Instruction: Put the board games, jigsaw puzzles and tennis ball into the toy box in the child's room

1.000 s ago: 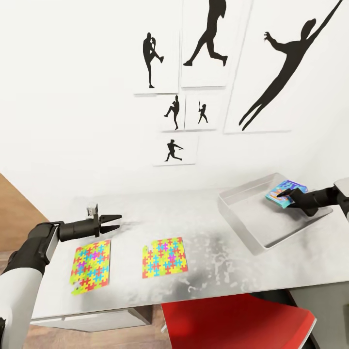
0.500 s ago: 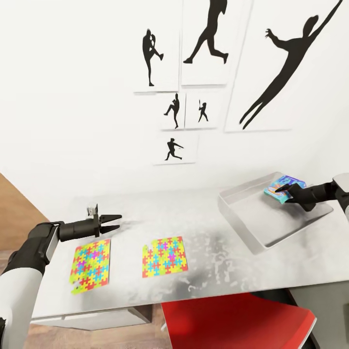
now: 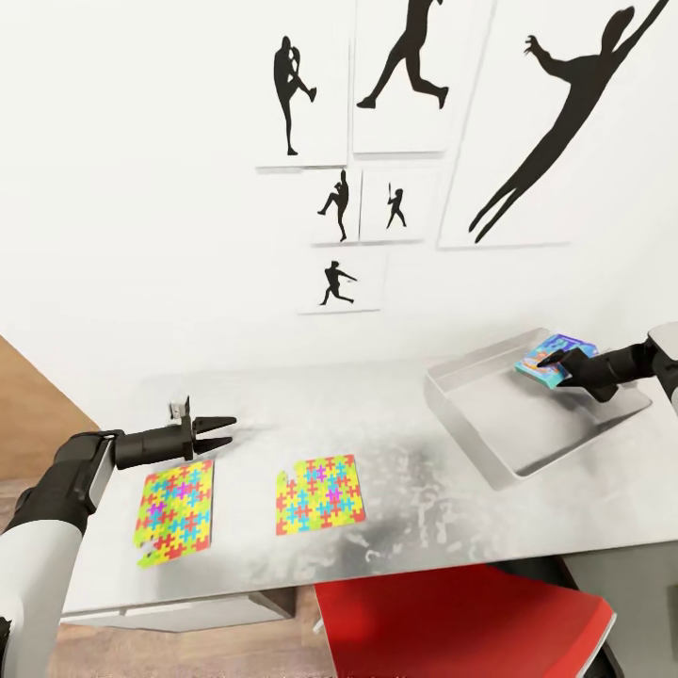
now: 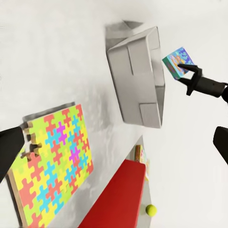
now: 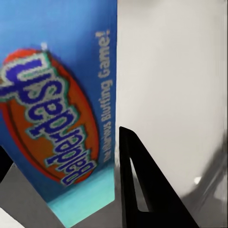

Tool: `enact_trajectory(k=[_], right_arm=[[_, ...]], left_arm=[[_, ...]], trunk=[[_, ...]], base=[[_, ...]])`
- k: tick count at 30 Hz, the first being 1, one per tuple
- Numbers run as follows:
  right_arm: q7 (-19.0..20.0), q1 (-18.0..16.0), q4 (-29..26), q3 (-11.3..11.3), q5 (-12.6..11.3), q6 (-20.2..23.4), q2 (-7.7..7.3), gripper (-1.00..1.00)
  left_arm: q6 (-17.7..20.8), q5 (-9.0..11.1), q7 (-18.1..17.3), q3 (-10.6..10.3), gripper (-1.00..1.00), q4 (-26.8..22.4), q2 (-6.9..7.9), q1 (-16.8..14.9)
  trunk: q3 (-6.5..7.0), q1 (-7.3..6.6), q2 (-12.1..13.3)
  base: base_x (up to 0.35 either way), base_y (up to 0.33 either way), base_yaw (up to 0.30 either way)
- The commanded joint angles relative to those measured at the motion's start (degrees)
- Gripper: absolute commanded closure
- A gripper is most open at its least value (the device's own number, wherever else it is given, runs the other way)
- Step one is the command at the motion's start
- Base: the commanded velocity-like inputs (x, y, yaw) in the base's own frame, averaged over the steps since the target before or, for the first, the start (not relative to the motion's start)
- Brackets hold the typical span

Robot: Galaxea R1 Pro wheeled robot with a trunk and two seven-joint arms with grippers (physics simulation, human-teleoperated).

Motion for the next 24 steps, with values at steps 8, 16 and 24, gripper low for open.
enact_trajectory(k=[8, 16, 24], right_arm=[[-3.2, -0.3, 0.1, -0.2, -1.7, 0.3, 0.06, 1.00], [-3.4, -0.3, 0.1, -0.2, -2.0, 0.3, 0.06, 1.00], [-3.5, -0.3, 0.1, -0.2, -2.0, 0.3, 0.06, 1.00]], left_arm=[[0.6, 0.1, -0.1, 0.0, -1.00, 0.0, 0.04, 0.0], [0.6, 0.1, -0.2, 0.0, -1.00, 0.0, 0.05, 0.0], [0.6, 0.1, -0.2, 0.1, -1.00, 0.0, 0.04, 0.0]], trunk=[[-0.85, 0.03, -0.1], [-1.60, 0.03, -0.1], [-2.35, 0.03, -0.1]], base=[[0.000, 0.000, 0.000], [0.000, 0.000, 0.000], [0.000, 0.000, 0.000]])
